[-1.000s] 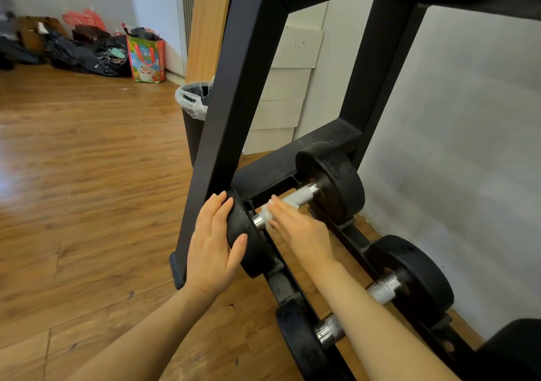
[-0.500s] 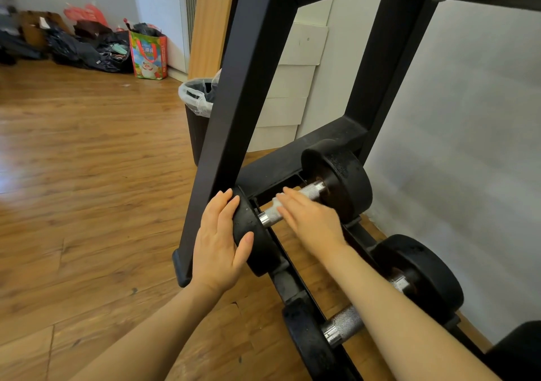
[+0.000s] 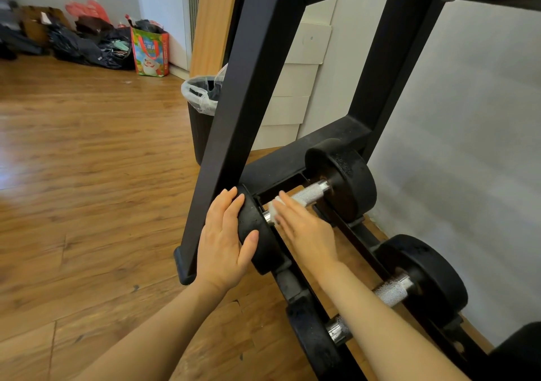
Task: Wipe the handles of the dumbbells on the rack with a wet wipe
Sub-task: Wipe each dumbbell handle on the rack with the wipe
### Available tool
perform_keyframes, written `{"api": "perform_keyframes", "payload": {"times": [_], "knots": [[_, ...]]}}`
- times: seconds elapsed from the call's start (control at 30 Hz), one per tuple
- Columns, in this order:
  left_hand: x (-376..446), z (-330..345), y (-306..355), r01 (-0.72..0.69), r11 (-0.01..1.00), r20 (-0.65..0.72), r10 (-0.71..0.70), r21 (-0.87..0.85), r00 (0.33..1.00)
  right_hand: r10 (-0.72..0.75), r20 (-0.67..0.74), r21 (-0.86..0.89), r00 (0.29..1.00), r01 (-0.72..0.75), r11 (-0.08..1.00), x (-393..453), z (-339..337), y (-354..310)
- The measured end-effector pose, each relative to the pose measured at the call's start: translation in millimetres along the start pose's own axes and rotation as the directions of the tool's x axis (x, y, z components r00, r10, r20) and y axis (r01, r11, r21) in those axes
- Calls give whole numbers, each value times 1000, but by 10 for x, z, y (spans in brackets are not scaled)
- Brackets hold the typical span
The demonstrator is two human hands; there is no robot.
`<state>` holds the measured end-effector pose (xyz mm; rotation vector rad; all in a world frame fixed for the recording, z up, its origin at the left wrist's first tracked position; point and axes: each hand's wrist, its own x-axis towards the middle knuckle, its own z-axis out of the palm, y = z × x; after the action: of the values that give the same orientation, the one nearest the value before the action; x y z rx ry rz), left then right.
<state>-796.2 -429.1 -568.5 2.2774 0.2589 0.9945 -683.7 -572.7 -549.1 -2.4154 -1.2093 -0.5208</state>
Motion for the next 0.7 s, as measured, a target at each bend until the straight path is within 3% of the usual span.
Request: {"api": "perform_keyframes", "payload": {"times": [0.1, 0.27, 0.33, 0.47, 0.57, 0.7], "knots": [[10, 3, 13, 8, 1000, -4, -8, 0, 1000, 92, -102, -1, 991, -92, 996, -23, -40, 73], [-1, 6, 12, 13, 1000, -8, -13, -12, 1000, -53, -18, -60, 998, 52, 997, -94, -12, -21], [5, 10, 15, 16, 1000, -1, -16, -3, 1000, 65, -22, 12, 998, -64, 998, -88, -76, -91], [-1, 4, 10, 26, 1000, 1, -26, 3, 1000, 129, -112, 44, 985, -124, 991, -68, -90, -122], [-10, -4, 17, 20, 1000, 1, -20, 1, 1000, -17, -143, -141, 990, -4, 990, -68, -16, -93], [-6, -2, 18, 23, 1000, 0, -23, -1, 1000, 149, -81, 194, 985, -131, 972, -69, -4, -107]]}}
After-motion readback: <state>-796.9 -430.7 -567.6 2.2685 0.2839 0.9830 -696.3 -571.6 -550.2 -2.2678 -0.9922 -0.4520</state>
